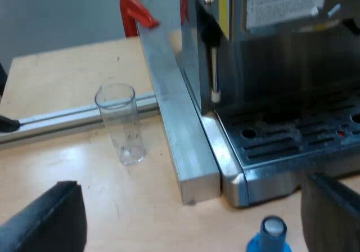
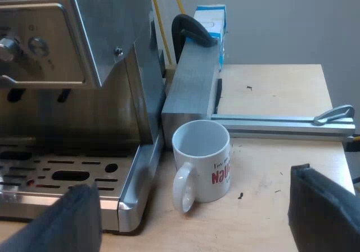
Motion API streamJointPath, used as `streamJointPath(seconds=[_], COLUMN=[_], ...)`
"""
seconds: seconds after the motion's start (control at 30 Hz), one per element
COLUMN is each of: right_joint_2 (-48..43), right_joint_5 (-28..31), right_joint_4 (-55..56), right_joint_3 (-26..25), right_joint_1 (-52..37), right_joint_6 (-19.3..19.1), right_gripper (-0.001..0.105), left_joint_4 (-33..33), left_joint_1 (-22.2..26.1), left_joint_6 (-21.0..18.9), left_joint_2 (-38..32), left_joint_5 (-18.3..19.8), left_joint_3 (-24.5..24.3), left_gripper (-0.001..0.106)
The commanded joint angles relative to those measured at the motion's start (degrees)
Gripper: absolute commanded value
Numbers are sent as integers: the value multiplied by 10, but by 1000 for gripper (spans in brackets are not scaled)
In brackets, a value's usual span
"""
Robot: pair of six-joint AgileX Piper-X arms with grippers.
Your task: Grind coffee beans and then tamp
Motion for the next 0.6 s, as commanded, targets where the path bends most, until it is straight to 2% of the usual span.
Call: streamJointPath(seconds=[0.03,0.33,0.6], right_joint_2=[-23,-22,-22], right_joint_5=[-7,-7,-7], right_joint_4=[-23,-25,-21], right_joint_3=[21,88,126], right_joint_1=[0,0,0], right_joint_6=[-3,-3,-3], right_gripper=[70,70,70], left_joint_4=[-52,-73,-73], left_joint_1=[1,1,1], left_joint_6=[-3,-3,-3], left_joint_2=[-80,-79,-79], left_joint_5=[-7,-7,-7], left_joint_3=[24,86,115], left_gripper=[78,78,78])
